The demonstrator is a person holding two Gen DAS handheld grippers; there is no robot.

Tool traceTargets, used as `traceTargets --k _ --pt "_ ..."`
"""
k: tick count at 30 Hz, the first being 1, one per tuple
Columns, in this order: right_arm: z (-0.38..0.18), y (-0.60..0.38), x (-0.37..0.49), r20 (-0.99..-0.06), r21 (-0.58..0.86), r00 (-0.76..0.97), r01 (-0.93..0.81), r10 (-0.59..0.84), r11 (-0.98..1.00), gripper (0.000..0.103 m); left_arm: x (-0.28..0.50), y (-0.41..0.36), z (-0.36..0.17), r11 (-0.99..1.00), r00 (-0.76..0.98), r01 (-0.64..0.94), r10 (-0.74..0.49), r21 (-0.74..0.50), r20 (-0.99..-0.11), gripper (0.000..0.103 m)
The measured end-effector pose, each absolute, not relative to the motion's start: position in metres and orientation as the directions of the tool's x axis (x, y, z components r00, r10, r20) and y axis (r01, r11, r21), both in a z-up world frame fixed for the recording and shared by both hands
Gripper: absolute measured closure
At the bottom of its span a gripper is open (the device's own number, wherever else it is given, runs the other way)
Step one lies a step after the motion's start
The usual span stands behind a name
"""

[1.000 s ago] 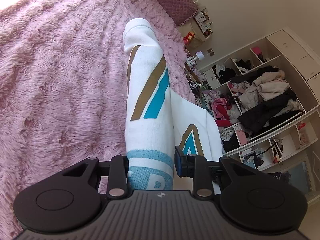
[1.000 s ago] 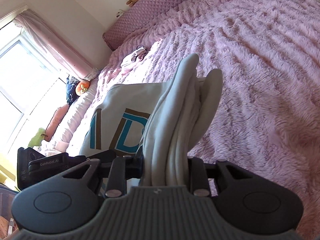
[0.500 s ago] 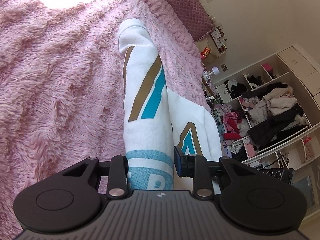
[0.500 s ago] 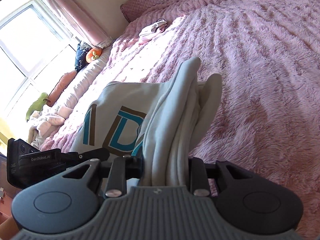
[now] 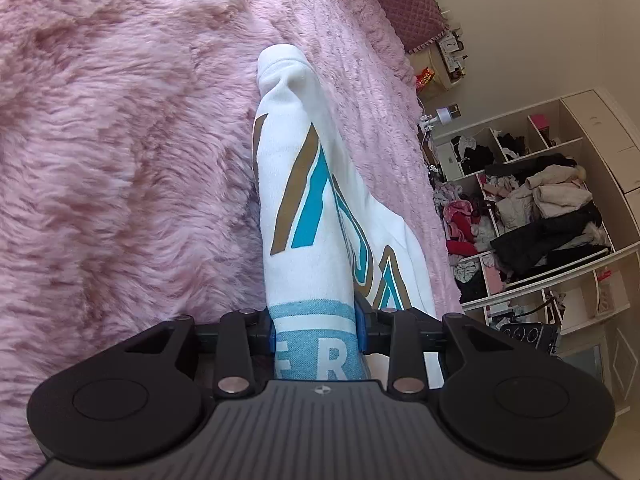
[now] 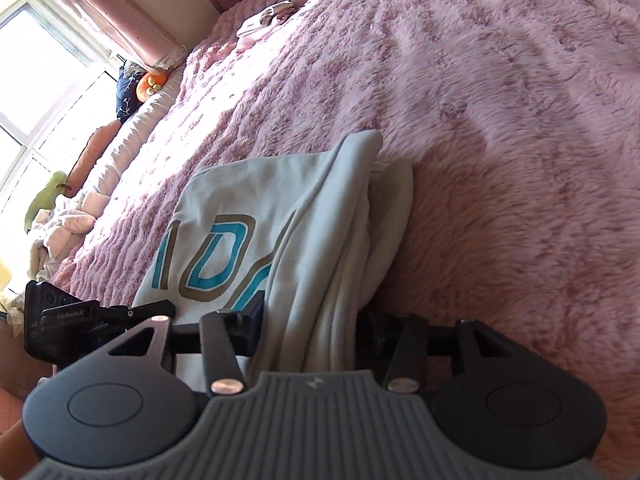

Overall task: Fold small clothes
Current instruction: 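Grasp the sweatshirt edge with both grippers and fold it over lengthwise, then open both grippers and lift them off the folded sweatshirt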

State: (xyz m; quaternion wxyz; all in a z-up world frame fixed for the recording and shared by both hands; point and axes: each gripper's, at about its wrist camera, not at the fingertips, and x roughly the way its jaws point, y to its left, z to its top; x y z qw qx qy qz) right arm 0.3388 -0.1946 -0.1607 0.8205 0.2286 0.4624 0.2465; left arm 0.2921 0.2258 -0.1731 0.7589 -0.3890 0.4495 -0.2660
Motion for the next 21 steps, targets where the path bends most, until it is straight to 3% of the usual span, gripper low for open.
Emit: traceTargets --k 6,7,11,12,14,15,18,21 --pt "-0.144 -0.203 0.347 -0.629 0.571 0.512 -0.206 0.585 0.794 0.057 0.302 0.243 -0.152 0.656 0.501 0.082 -0.678 -0.750 -0.538 0.057" --pt "-0.145 -0.204 0.352 -0.629 0.574 0.517 -0.194 0.580 0.796 0.057 0.307 0.247 -0.153 0.661 0.534 0.064 -0.656 -0.748 -0.534 0.052" --pt "-0.161 -0.210 0.385 -0.638 0.615 0.553 -0.051 0.535 0.787 0.055 0.342 0.250 -0.179 0.537 0.583 -0.044 -0.671 -0.842 -0.458 0.051" --pt "-0.165 -0.212 0.392 -0.635 0.638 0.554 -0.018 0.539 0.770 0.058 0.351 0.246 -0.183 0.542 0.589 -0.047 -0.663 -0.839 -0.462 0.051" --pt "-0.171 -0.214 0.403 -0.635 0.656 0.547 0.010 0.546 0.754 0.086 0.369 0.236 -0.185 0.538 0.589 -0.029 -0.671 -0.842 -0.450 0.052" --pt "-0.170 -0.213 0.406 -0.639 0.650 0.546 0.006 0.542 0.760 0.086 0.376 0.232 -0.184 0.537 0.595 -0.018 -0.672 -0.843 -0.441 0.053" --pt "-0.156 -0.202 0.406 -0.636 0.586 0.575 -0.075 0.515 0.807 0.090 0.390 0.221 -0.168 0.579 0.648 0.056 -0.641 -0.813 -0.411 0.072" --pt "-0.156 -0.196 0.405 -0.649 0.525 0.588 -0.113 0.483 0.844 0.085 0.390 0.215 -0.159 0.658 0.676 0.070 -0.584 -0.750 -0.450 0.079"
